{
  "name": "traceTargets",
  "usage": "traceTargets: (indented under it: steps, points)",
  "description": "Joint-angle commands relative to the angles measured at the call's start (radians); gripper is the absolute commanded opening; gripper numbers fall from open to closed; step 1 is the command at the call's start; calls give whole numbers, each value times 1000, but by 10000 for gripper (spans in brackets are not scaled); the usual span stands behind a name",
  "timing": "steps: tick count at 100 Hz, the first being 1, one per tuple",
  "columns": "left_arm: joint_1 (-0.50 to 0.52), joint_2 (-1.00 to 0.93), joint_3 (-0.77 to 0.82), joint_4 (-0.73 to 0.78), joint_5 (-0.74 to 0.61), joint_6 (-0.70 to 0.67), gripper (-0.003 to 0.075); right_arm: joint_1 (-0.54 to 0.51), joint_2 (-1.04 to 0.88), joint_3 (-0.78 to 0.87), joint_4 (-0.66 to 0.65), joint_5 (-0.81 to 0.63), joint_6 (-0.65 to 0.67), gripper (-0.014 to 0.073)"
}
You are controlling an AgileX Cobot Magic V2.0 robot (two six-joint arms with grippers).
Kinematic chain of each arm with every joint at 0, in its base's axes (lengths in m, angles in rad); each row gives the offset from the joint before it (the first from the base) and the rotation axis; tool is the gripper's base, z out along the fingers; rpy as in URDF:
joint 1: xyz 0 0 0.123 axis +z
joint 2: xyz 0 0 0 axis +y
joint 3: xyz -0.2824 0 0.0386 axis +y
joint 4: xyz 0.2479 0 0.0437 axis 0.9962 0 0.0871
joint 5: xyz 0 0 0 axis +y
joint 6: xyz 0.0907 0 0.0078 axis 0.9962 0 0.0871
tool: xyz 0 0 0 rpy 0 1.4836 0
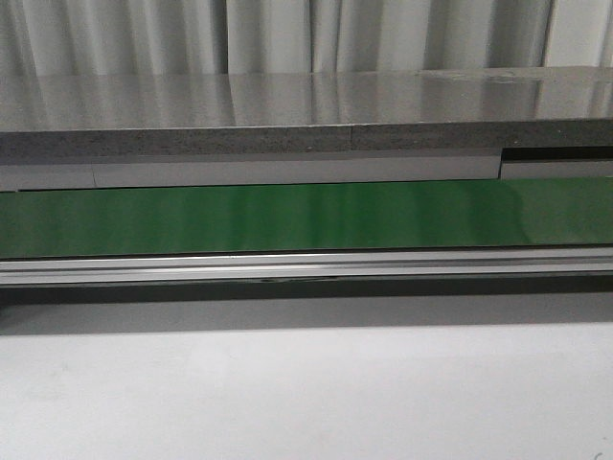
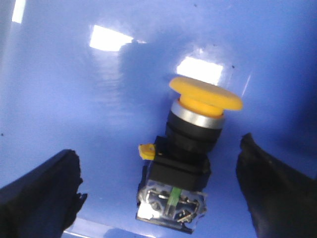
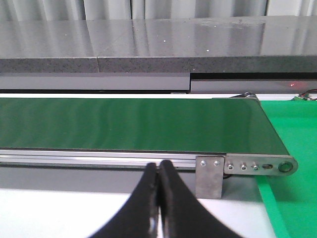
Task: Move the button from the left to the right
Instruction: 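Lower the left gripper and close it on the yellow push-button switch, then lift the switch with the left gripper and place it on the belt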
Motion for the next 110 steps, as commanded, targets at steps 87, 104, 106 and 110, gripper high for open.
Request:
traceTargets:
  steps: [87, 104, 106, 110]
  points:
    - [3, -1, -126, -19, 12, -4, 24, 0, -14, -17, -7, -86, -2, -67]
    - [-11, -51, -216, -44, 67, -2, 24, 0, -14, -17, -7, -86, -2, -67]
    - [-13, -57, -225, -44, 75, -2, 24, 0, -14, -17, -7, -86, -2, -67]
    - [-21, -70, -242, -51, 89, 13, 24, 0, -14, -17, -7, -86, -2, -67]
